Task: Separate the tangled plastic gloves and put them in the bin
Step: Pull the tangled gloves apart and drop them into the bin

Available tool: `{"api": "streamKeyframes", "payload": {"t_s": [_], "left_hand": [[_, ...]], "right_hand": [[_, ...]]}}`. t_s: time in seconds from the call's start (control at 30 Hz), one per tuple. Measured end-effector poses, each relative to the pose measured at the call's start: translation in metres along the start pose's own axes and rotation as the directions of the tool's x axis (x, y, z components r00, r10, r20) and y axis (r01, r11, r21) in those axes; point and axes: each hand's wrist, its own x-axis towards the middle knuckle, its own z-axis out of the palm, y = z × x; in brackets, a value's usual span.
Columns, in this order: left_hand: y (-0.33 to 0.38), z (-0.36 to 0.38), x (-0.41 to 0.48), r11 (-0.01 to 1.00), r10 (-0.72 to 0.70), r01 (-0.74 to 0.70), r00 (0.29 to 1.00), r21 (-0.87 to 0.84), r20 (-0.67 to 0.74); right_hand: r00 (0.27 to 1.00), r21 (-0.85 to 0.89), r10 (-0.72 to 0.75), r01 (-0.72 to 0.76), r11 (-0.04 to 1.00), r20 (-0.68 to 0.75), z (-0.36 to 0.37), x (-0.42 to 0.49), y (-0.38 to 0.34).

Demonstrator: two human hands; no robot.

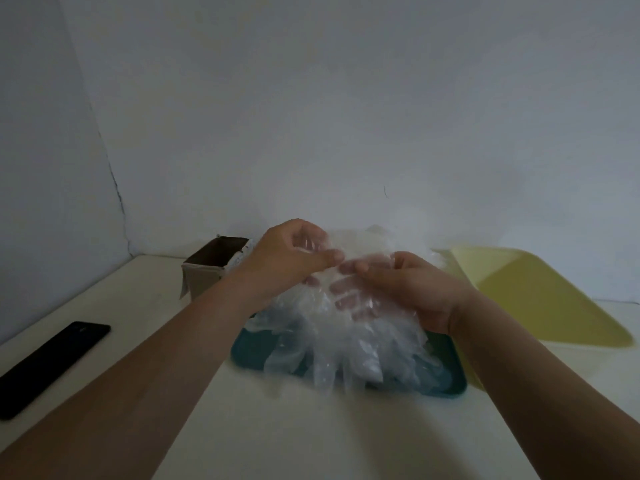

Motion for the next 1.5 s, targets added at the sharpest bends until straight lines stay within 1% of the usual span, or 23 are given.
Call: {"api": "streamKeyframes", "payload": {"t_s": [0.03, 0.07, 0.13, 0.17, 0.2, 0.27, 0.37, 0.47, 0.57, 0.6, 0.67, 0.7, 0.77, 0.83, 0.93, 1.0, 1.1, 1.2, 1.23, 1.3, 1.4, 1.47, 1.5], "left_hand": [[-0.005, -0.001, 0.0, 0.999, -0.046, 0.046, 0.999, -0.005, -0.002], [-0.009, -0.002, 0.001, 0.992, -0.12, 0.122, 0.992, -0.041, 0.039], [-0.019, -0.004, 0.002, 0.929, -0.245, 0.295, 0.943, -0.224, 0.228], [-0.021, -0.004, 0.001, 0.875, -0.25, 0.355, 0.913, -0.328, 0.322], [-0.02, -0.002, -0.002, 0.827, -0.23, 0.381, 0.9, -0.414, 0.369], [-0.018, 0.001, -0.001, 0.806, -0.206, 0.353, 0.92, -0.475, 0.333], [-0.014, -0.002, 0.007, 0.838, -0.22, 0.233, 0.972, -0.494, 0.085], [-0.013, -0.011, 0.015, 0.895, -0.232, 0.18, 0.969, -0.409, -0.082], [-0.014, -0.015, 0.015, 0.929, -0.2, 0.137, 0.967, -0.343, -0.155], [-0.013, -0.016, 0.014, 0.93, -0.188, 0.138, 0.975, -0.341, -0.12], [-0.013, -0.019, 0.01, 0.934, -0.169, 0.177, 0.984, -0.31, 0.052], [-0.014, -0.02, 0.007, 0.933, -0.166, 0.201, 0.976, -0.297, 0.141], [-0.016, -0.017, 0.005, 0.924, -0.152, 0.225, 0.958, -0.31, 0.241], [-0.016, -0.009, 0.007, 0.907, -0.118, 0.216, 0.954, -0.361, 0.275], [-0.007, 0.003, 0.009, 0.904, -0.108, 0.201, 0.961, -0.377, 0.254], [0.001, 0.01, 0.013, 0.94, -0.089, 0.158, 0.969, -0.302, 0.232], [0.014, 0.025, 0.022, 0.967, -0.061, 0.124, 0.96, -0.221, 0.273], [0.026, 0.048, 0.032, 0.968, -0.047, 0.105, 0.968, -0.23, 0.246], [0.03, 0.058, 0.036, 0.965, -0.051, 0.107, 0.972, -0.241, 0.228], [0.034, 0.073, 0.042, 0.958, -0.063, 0.121, 0.973, -0.258, 0.223], [0.04, 0.092, 0.047, 0.944, -0.068, 0.161, 0.948, -0.286, 0.309], [0.046, 0.104, 0.048, 0.932, -0.055, 0.18, 0.928, -0.314, 0.369], [0.049, 0.107, 0.048, 0.928, -0.038, 0.178, 0.919, -0.327, 0.391]], "right_hand": [[1.0, 0.036, -0.002, 0.002, 0.999, -0.008, -0.002, 0.002, 0.003], [1.0, 0.075, -0.004, 0.004, 0.997, -0.002, -0.001, 0.002, 0.003], [1.0, 0.11, -0.014, 0.014, 0.994, 0.0, -0.001, 0.002, 0.003], [1.0, 0.106, -0.016, 0.016, 0.994, -0.007, -0.002, 0.003, 0.004], [1.0, 0.1, -0.02, 0.022, 0.995, -0.022, -0.002, 0.004, 0.005], [0.999, 0.073, -0.03, 0.033, 0.997, -0.037, -0.006, 0.006, 0.009], [0.998, 0.01, 0.013, -0.012, 1.0, -0.053, -0.01, 0.001, 0.016], [0.993, 0.048, 0.081, -0.077, 0.996, -0.087, -0.02, -0.008, 0.021], [0.987, 0.059, 0.107, -0.1, 0.993, -0.123, -0.028, -0.012, 0.021], [0.983, 0.024, 0.086, -0.083, 0.996, -0.16, -0.03, -0.013, 0.019], [0.973, -0.035, 0.029, -0.038, 0.999, -0.229, -0.033, -0.012, 0.013], [0.973, -0.053, 0.012, -0.025, 0.998, -0.229, -0.032, -0.012, 0.009], [0.986, -0.051, -0.007, -0.002, 0.999, -0.166, -0.027, -0.011, 0.002], [0.991, 0.021, -0.023, 0.026, 0.999, -0.13, -0.017, -0.011, -0.005], [0.984, 0.147, -0.04, 0.066, 0.987, -0.176, -0.012, -0.011, -0.012], [0.972, 0.141, -0.047, 0.081, 0.987, -0.23, -0.02, -0.014, -0.019], [0.953, 0.08, -0.042, 0.068, 0.994, -0.299, -0.045, -0.022, -0.033], [0.907, -0.007, -0.048, 0.05, 0.999, -0.419, -0.081, -0.039, -0.045], [0.879, -0.043, -0.058, 0.043, 0.998, -0.472, -0.097, -0.047, -0.047], [0.805, -0.2, -0.104, -0.019, 0.98, -0.585, -0.123, -0.064, -0.052], [0.684, -0.449, -0.194, -0.215, 0.868, -0.703, -0.156, -0.079, -0.051], [0.632, -0.517, -0.234, -0.308, 0.799, -0.739, -0.175, -0.081, -0.046], [0.623, -0.548, -0.243, -0.36, 0.755, -0.743, -0.181, -0.081, -0.044]]}}
